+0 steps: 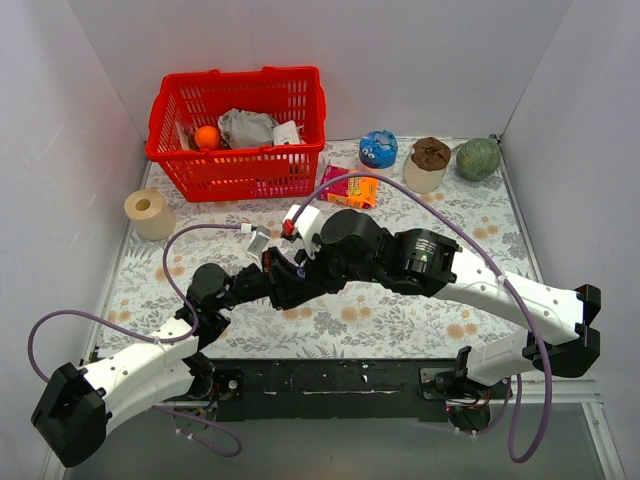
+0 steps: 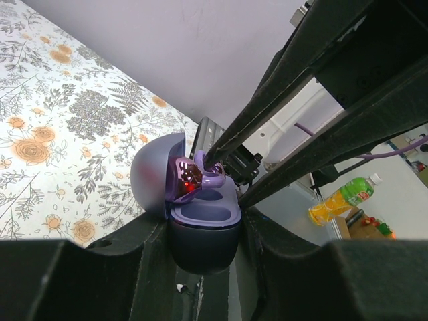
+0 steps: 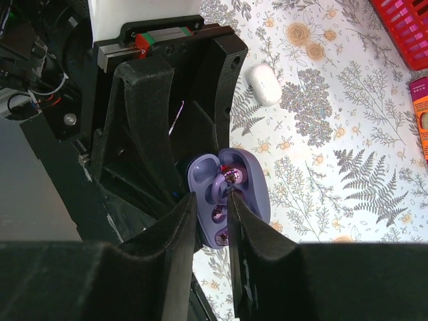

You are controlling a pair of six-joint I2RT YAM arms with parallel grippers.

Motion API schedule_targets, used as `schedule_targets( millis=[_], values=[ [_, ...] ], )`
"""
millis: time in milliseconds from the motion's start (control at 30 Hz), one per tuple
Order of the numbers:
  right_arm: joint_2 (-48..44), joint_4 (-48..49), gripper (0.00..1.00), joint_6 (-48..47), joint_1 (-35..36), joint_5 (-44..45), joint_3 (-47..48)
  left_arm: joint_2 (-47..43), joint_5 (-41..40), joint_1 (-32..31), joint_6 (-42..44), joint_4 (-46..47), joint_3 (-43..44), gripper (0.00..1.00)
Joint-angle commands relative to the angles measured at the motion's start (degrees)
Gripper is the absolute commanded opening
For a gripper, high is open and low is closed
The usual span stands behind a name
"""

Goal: Insert the wireless bluetooth earbuds into the charging case
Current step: Adjust the earbud with the charging case.

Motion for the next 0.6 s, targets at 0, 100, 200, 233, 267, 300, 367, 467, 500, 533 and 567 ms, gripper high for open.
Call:
schedule_targets(
  millis=[0, 100, 200, 233, 267, 300, 367, 467, 500, 533, 567],
  values=[
    [0.03, 1.36, 0.31, 0.11, 0.13, 2.4, -0.76, -1.82, 0.71, 0.13, 0.79, 1.16, 1.63, 0.0],
    [0.03, 1.0, 0.3, 0.38, 0.13, 3.27, -1.02, -2.17, 0.89, 0.21, 0.88, 1.51, 1.28, 0.0],
    [-0.14, 1.0, 0.29, 0.38, 0.13, 3.89, -1.29, -2.53, 0.8, 0.21, 0.88, 2.04, 0.84, 0.0],
    [-0.14, 1.0, 0.29, 0.38, 0.13, 3.98, -1.37, -2.7, 0.8, 0.21, 0.97, 2.21, 0.84, 0.0],
    [-0.14, 1.0, 0.29, 0.29, 0.22, 3.89, -1.38, -2.79, 0.8, 0.21, 0.97, 2.04, 0.93, 0.0],
    [-0.14, 1.09, 0.29, 0.29, 0.13, 3.63, -1.2, -2.96, 0.89, 0.21, 1.06, 2.04, 0.93, 0.0],
    [-0.14, 1.18, 0.27, 0.29, 0.13, 3.54, -1.29, -3.05, 0.8, 0.21, 1.06, 1.86, 0.93, 0.0],
    [-0.4, 1.44, 0.22, 0.2, 0.13, 2.84, -1.2, -3.05, 0.54, 0.21, 1.06, 1.6, 0.84, 0.0],
    [-0.49, 1.35, 0.19, 0.2, 0.13, 2.84, -1.2, -3.05, 0.45, 0.21, 1.14, 1.6, 0.84, 0.0],
    [-0.58, 1.44, 0.17, 0.2, 0.13, 2.66, -1.11, -3.05, 0.45, 0.21, 1.23, 1.51, 0.75, 0.0],
    [-0.58, 1.44, 0.13, 0.2, 0.13, 1.96, -0.85, -3.05, 0.27, 0.13, 1.23, 1.51, 0.75, 0.0]
  ],
)
